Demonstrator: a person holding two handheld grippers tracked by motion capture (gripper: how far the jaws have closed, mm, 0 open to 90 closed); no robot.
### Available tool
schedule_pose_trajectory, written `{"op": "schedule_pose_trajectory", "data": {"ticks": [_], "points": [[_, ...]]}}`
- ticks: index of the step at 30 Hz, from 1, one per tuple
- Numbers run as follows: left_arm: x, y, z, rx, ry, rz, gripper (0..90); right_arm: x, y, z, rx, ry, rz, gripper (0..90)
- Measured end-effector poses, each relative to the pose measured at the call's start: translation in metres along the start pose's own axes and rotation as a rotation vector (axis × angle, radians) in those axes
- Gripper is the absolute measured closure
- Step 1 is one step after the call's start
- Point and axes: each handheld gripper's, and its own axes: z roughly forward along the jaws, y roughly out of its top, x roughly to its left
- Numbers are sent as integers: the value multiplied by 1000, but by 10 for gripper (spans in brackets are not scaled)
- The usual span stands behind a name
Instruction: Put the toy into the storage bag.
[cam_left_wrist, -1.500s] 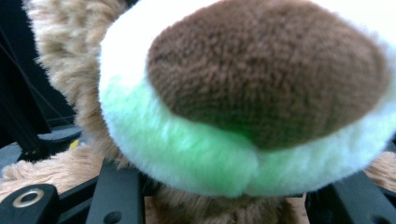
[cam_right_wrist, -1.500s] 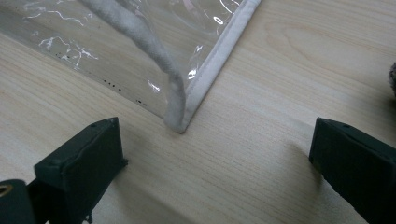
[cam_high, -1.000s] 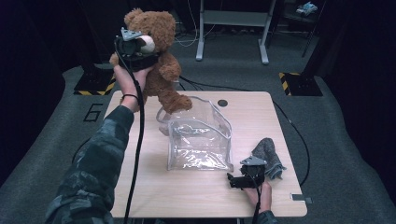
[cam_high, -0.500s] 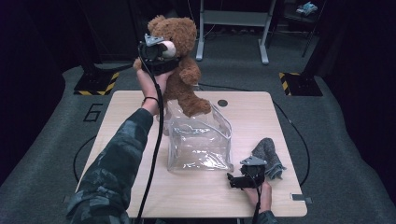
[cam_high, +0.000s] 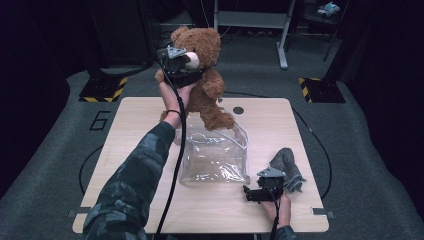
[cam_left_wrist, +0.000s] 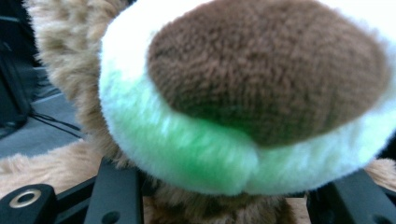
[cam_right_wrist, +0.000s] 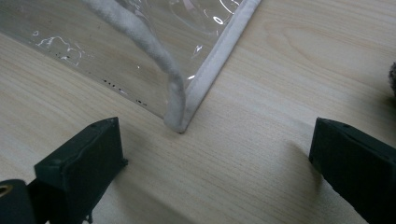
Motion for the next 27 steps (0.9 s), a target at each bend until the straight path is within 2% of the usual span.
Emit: {"op": "schedule_pose_trajectory", "data": {"ticks": [2,6,11,13,17,19,20,21,27], "points": [[-1,-2,2,-5,-7,-21,475,0,0,0,0,0,-2,23],[-4,-5,4,3,-12,-7,474,0,0,0,-2,-1,5,22],[-7,-11,8,1,-12,-30,473,0,0,0,0,0,0,22],[-7,-13,10,8,-17,-28,471,0,0,0,0,0,0,22],[-9,-19,12,20,-19,-51,466,0,0,0,-2,-1,5,22],[-8,-22,13,35,-20,-38,463,1,0,0,-3,-4,11,22],[-10,-24,13,33,-19,-53,460,0,0,0,-2,-2,4,22],[-9,-25,13,37,-19,-35,458,1,0,0,-2,-2,5,22],[-11,-31,10,55,-20,-39,436,1,0,0,-2,-2,5,22]]}}
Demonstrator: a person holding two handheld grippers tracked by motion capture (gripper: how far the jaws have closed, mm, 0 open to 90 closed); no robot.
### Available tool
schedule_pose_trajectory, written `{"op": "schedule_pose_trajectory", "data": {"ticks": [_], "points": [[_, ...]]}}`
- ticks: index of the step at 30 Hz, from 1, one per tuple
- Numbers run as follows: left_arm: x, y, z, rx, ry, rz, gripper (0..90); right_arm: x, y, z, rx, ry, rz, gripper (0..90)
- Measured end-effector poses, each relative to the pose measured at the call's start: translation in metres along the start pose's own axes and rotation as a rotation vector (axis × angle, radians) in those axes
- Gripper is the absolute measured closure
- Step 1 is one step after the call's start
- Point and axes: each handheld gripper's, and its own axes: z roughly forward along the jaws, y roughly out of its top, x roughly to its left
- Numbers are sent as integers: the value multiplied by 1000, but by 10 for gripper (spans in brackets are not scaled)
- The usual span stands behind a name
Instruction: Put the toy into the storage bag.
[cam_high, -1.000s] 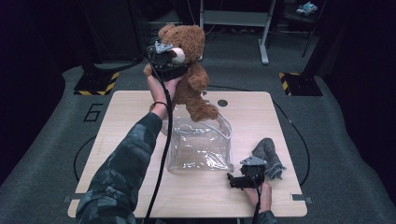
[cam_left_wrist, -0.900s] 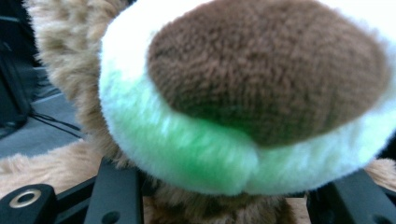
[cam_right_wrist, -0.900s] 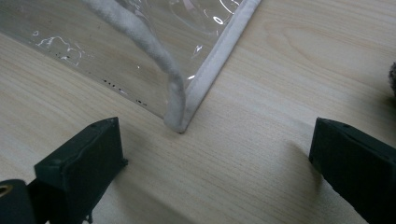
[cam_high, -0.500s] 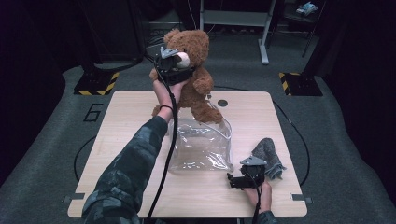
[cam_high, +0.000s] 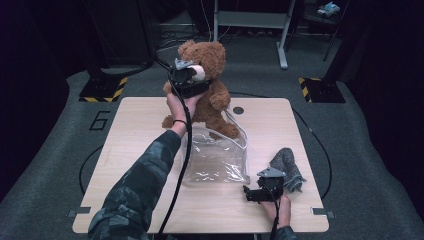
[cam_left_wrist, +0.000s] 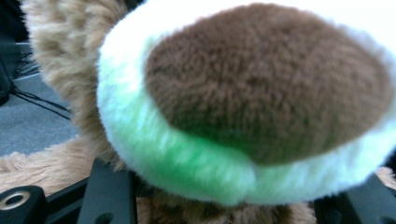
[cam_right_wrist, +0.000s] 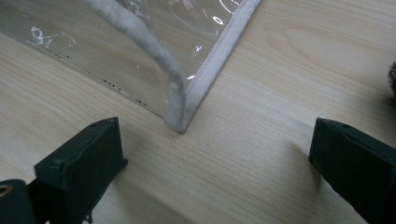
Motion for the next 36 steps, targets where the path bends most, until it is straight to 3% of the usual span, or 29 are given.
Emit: {"op": "schedule_pose_trajectory", "data": {"ticks": [7,8,17,30,36], "points": [[-4,-7,-3,16,3,-6,428,0,0,0,1,-1,0,22],[-4,-8,-5,34,-1,21,427,0,0,0,0,0,0,22],[-11,-28,-6,96,-17,11,417,1,0,0,-2,-4,8,22],[-12,-50,-11,229,-47,25,391,1,0,1,-6,-6,15,22],[-8,-60,-7,322,-51,27,374,1,0,1,-5,-6,16,22]]}}
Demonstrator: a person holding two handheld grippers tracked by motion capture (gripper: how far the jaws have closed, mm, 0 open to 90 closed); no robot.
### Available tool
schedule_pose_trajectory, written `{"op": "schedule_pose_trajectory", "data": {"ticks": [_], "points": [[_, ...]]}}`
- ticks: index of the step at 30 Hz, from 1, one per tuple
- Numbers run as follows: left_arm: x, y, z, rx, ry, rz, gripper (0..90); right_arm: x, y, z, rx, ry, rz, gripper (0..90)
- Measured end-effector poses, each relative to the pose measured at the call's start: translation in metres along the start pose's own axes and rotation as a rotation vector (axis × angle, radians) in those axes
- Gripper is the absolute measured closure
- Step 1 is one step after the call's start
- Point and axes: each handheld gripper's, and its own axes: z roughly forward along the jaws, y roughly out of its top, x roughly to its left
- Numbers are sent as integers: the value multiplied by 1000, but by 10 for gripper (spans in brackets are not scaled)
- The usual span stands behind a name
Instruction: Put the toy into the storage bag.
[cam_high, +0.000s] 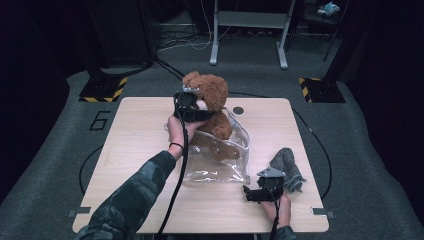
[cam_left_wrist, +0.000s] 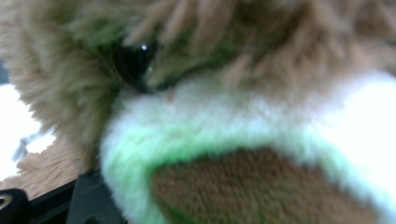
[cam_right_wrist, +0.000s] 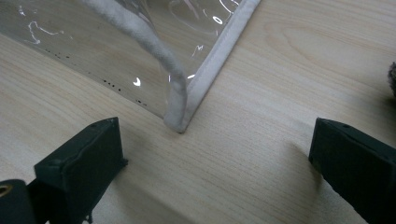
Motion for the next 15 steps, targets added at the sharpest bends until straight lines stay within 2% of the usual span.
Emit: {"op": "schedule_pose_trajectory", "data": {"ticks": [2,6,8,10,13,15], "points": [[1,-3,2,36,-2,0,351,0,0,0,0,0,0,22],[2,-10,2,71,-18,15,291,0,0,0,2,2,-7,22],[2,-13,-2,84,-23,42,243,0,0,0,4,2,-6,22],[2,-17,-8,79,-35,55,212,0,0,0,1,-1,0,22],[5,-21,-18,66,-30,72,169,-1,0,0,5,5,-12,22],[9,-24,-24,56,-26,74,155,0,0,0,2,10,-2,22]]}}
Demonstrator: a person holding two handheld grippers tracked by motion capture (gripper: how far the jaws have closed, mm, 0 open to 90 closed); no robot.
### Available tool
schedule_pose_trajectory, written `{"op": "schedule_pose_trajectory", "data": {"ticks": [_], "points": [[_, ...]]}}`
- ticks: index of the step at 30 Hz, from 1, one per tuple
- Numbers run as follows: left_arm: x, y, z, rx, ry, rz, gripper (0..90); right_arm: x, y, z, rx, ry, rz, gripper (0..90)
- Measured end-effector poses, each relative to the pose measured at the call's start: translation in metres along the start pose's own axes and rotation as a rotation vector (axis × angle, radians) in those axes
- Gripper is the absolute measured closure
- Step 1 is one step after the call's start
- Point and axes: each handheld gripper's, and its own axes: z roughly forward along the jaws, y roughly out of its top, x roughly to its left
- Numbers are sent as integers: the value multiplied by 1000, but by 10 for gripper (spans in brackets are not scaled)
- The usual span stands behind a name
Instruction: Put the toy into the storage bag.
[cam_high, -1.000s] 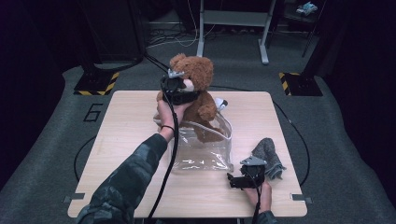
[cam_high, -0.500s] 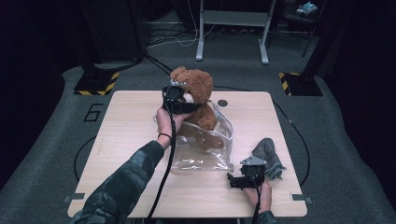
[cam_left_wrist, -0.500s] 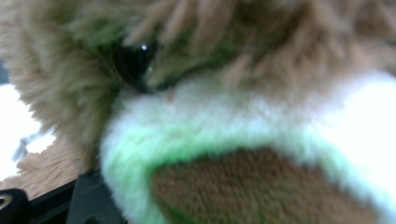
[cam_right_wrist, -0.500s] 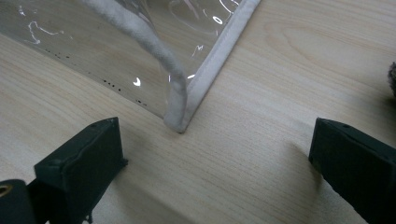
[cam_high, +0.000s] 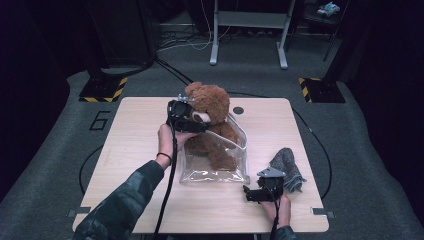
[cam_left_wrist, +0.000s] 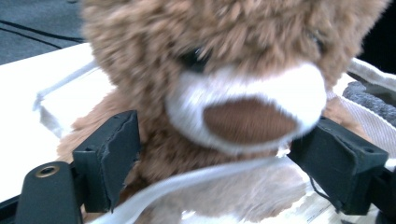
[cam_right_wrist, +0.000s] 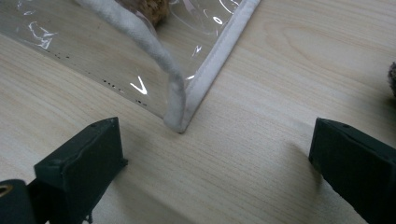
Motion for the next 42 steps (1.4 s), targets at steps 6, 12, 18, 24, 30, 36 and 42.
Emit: {"op": "schedule_pose_trajectory", "data": {"ticks": [6,12,18,24,30,36,42], "points": [[14,-13,-14,-7,2,-20,144,0,0,0,1,-1,0,22],[29,-31,-35,-32,14,-50,131,0,0,0,-1,2,5,22],[46,-54,-60,-40,45,-52,125,0,0,1,-1,-8,5,22],[68,-86,-76,-35,98,-85,123,0,0,0,0,-3,2,22],[85,-124,-79,-12,157,-101,120,0,0,0,1,-2,2,22],[99,-172,-67,62,180,-131,102,0,0,0,1,-2,2,22],[105,-218,-46,123,219,-106,90,0,0,1,-1,-8,5,21]]}}
